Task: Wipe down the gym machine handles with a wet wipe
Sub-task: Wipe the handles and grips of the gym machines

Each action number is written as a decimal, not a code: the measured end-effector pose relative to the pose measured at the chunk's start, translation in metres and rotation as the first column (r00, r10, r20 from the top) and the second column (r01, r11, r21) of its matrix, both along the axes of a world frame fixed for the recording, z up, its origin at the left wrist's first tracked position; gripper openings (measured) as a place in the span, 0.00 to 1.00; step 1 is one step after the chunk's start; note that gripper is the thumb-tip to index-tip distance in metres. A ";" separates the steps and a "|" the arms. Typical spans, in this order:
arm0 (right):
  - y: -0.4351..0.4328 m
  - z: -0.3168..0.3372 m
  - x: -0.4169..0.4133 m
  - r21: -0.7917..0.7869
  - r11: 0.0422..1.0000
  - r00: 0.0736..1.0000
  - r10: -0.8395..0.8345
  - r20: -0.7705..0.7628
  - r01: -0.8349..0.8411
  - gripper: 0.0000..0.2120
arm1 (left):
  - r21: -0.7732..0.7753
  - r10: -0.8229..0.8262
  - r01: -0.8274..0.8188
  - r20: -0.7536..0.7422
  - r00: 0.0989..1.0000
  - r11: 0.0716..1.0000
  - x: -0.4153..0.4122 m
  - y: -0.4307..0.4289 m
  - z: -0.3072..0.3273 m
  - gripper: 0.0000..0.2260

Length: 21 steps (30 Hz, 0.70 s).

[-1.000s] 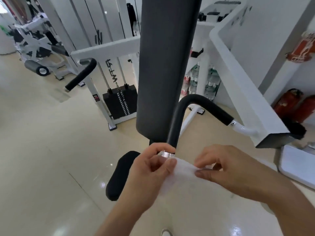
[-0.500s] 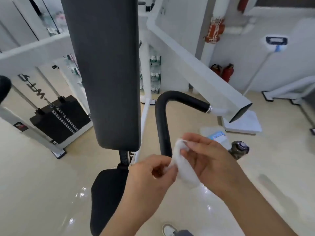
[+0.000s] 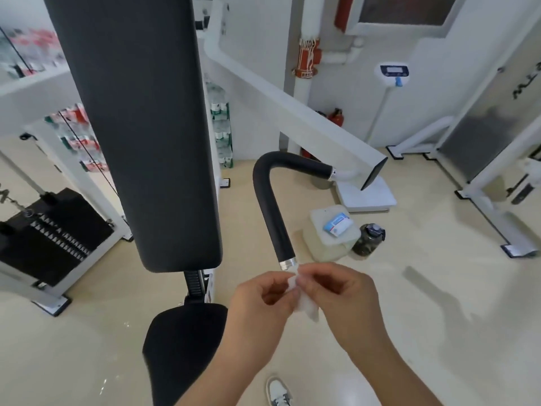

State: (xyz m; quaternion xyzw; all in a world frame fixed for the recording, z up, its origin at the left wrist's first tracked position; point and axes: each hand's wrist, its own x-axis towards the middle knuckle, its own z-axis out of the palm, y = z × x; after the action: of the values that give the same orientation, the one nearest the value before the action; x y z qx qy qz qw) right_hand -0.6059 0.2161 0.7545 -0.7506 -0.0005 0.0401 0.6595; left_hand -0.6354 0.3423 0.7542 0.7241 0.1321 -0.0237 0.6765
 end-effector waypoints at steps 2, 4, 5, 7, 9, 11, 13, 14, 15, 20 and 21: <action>0.006 -0.018 0.022 -0.093 0.989 0.987 -0.104 0.126 0.117 0.10 | 0.029 0.016 -0.016 0.001 1.000 0.999 0.012 -0.001 -0.006 0.14; 0.019 -0.038 0.041 -0.189 0.967 0.958 -0.118 0.261 0.170 0.07 | 0.109 0.076 -0.078 0.029 0.997 0.991 0.025 0.001 -0.016 0.12; 0.024 -0.050 0.045 -0.235 0.957 0.945 -0.091 0.315 0.171 0.06 | 0.144 0.107 -0.112 0.045 0.993 0.983 0.029 0.003 -0.021 0.10; 0.029 -0.068 0.045 -0.349 0.918 0.904 -0.024 0.427 0.189 0.06 | 0.182 0.140 -0.146 0.047 0.989 0.972 0.032 0.007 -0.030 0.10; 0.026 -0.077 0.044 -0.425 0.883 0.823 0.086 0.561 0.198 0.05 | 0.186 0.161 -0.162 0.020 0.987 0.969 0.031 0.007 -0.036 0.13; 0.028 -0.076 0.051 -0.487 0.850 0.715 0.214 0.666 0.199 0.10 | 0.168 0.196 -0.193 -0.004 0.981 0.967 0.029 0.009 -0.041 0.15; 0.040 -0.070 0.064 -0.574 0.795 0.646 0.335 0.686 0.197 0.14 | 0.189 0.225 -0.220 -0.007 0.974 0.957 0.030 0.014 -0.043 0.14; 0.046 -0.067 0.068 -0.610 0.770 0.642 0.373 0.670 0.189 0.15 | 0.209 0.228 -0.222 -0.005 0.974 0.952 0.031 0.017 -0.044 0.14; 0.050 -0.066 0.069 -0.633 0.751 0.640 0.396 0.658 0.187 0.15 | 0.223 0.224 -0.218 -0.001 0.975 0.950 0.031 0.019 -0.046 0.13; 0.032 -0.077 0.058 -0.511 0.837 0.653 0.278 0.705 0.196 0.09 | 0.196 0.218 -0.216 0.009 0.976 0.957 0.030 0.019 -0.048 0.14; 0.032 -0.075 0.059 -0.457 0.867 0.693 0.206 0.691 0.199 0.07 | 0.185 0.220 -0.220 0.018 0.975 0.958 0.030 0.017 -0.049 0.13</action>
State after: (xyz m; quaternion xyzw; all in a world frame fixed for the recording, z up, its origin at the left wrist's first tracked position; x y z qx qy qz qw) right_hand -0.5465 0.2478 0.6798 -0.8487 -0.2502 -0.2574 0.3884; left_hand -0.6049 0.3595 0.7048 0.7647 0.2145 0.0629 0.6043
